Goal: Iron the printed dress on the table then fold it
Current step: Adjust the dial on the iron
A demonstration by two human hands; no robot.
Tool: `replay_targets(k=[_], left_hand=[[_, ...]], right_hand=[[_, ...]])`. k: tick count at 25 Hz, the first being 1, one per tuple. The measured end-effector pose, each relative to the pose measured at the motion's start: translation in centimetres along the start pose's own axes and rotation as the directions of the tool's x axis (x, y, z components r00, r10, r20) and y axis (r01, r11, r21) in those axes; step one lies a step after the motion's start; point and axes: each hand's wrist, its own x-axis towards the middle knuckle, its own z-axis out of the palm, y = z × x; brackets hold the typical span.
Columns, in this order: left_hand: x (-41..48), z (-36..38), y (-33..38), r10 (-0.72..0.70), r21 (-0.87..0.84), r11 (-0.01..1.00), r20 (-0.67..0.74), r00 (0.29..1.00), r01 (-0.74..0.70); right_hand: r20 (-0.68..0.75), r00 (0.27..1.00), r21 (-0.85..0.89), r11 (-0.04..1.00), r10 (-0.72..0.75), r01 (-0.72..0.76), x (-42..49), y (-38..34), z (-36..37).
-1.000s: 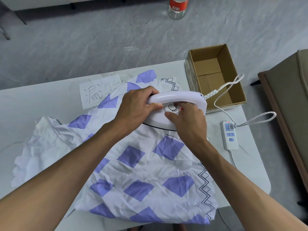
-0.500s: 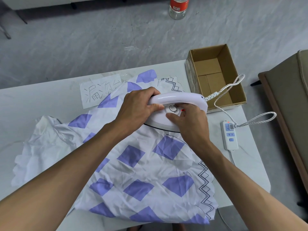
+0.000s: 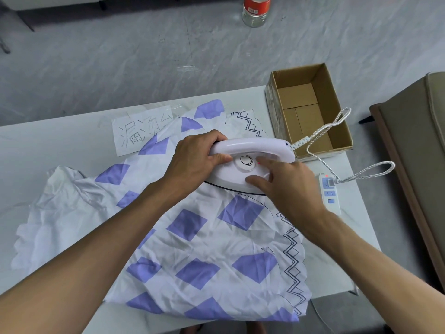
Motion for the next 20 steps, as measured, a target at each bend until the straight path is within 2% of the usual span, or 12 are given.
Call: replay_targets(k=[2,5,7,20], left_hand=[[0.0,0.2,0.4,0.0,-0.016,1.0,-0.015,1.0,0.0],[0.0,0.2,0.7,0.006,-0.007,1.0,-0.019,1.0,-0.007],[-0.1,0.1,0.6,0.005,-0.004,1.0,-0.018,1.0,-0.005],[0.3,0.0,0.5,0.005,-0.018,1.0,-0.012,1.0,-0.005]], right_hand=[[0.028,0.998,-0.059,0.997,0.058,-0.057,0.3,-0.8,1.0],[-0.006,0.969,0.058,0.968,0.247,-0.246,0.4,-1.5,1.6],[-0.022,0.95,0.081,0.948,0.31,-0.307,0.5,-1.7,1.7],[-0.04,0.966,0.084,0.964,0.257,-0.253,1.0,-1.8,2.1]])
